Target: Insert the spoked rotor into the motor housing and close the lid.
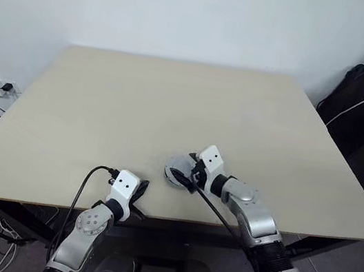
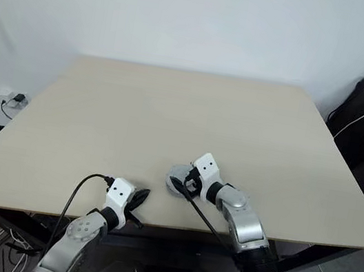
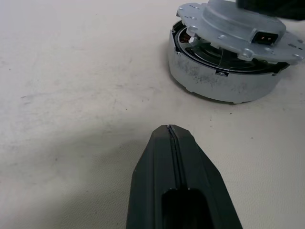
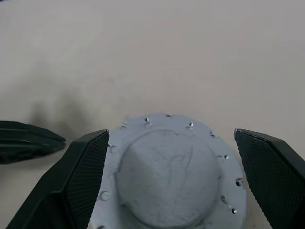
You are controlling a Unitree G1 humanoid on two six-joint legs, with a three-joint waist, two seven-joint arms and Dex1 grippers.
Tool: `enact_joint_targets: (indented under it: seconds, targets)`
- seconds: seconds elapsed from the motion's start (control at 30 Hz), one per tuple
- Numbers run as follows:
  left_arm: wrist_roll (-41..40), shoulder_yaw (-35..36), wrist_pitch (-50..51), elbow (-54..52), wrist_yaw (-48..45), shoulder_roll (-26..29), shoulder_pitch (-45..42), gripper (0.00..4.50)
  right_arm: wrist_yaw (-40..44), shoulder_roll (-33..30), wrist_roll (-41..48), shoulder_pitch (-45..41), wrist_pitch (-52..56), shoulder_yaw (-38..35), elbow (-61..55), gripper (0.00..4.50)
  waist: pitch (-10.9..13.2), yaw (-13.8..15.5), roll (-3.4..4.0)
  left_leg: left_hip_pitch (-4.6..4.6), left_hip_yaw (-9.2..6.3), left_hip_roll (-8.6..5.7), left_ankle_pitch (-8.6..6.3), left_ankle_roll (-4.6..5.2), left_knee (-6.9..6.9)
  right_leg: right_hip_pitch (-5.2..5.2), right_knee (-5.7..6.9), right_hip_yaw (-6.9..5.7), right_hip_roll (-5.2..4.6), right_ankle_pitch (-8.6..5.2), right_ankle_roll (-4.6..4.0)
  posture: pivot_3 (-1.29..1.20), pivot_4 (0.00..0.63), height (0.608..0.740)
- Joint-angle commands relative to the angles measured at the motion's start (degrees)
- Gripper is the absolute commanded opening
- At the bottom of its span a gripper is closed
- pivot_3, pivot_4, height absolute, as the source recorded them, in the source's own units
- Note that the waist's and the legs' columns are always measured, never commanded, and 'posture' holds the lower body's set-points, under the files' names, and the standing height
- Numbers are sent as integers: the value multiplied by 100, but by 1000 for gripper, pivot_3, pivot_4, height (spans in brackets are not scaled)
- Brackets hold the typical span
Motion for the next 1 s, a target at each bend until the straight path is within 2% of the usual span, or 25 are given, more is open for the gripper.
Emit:
enact_joint_targets:
  seconds: [0.03,0.4,0.57,1.0]
  targets:
    - [-7,-11,-120,-301,1,4,-52,0,114,56,-31,-253,-221,-68,210,4479,0,0,0,0,0,0,0,0,0,0,0,1,0,0,0,0,0,740]
    - [-15,4,-115,-350,64,-17,0,0,336,7,-234,-164,-222,65,605,4479,-1,1,2,0,0,0,0,0,0,0,0,3,0,1,-1,0,0,740]
    - [-20,-5,-114,-323,72,-21,-7,0,314,66,-210,-105,-267,-27,552,3290,-2,1,2,4,1,0,0,0,1,3,1,3,0,1,-1,0,0,740]
    - [-39,12,-120,-239,43,-16,-58,0,20,248,-418,-121,-545,7,635,3288,-2,-11,2,4,1,0,0,0,1,1,3,4,1,1,-1,0,0,740]
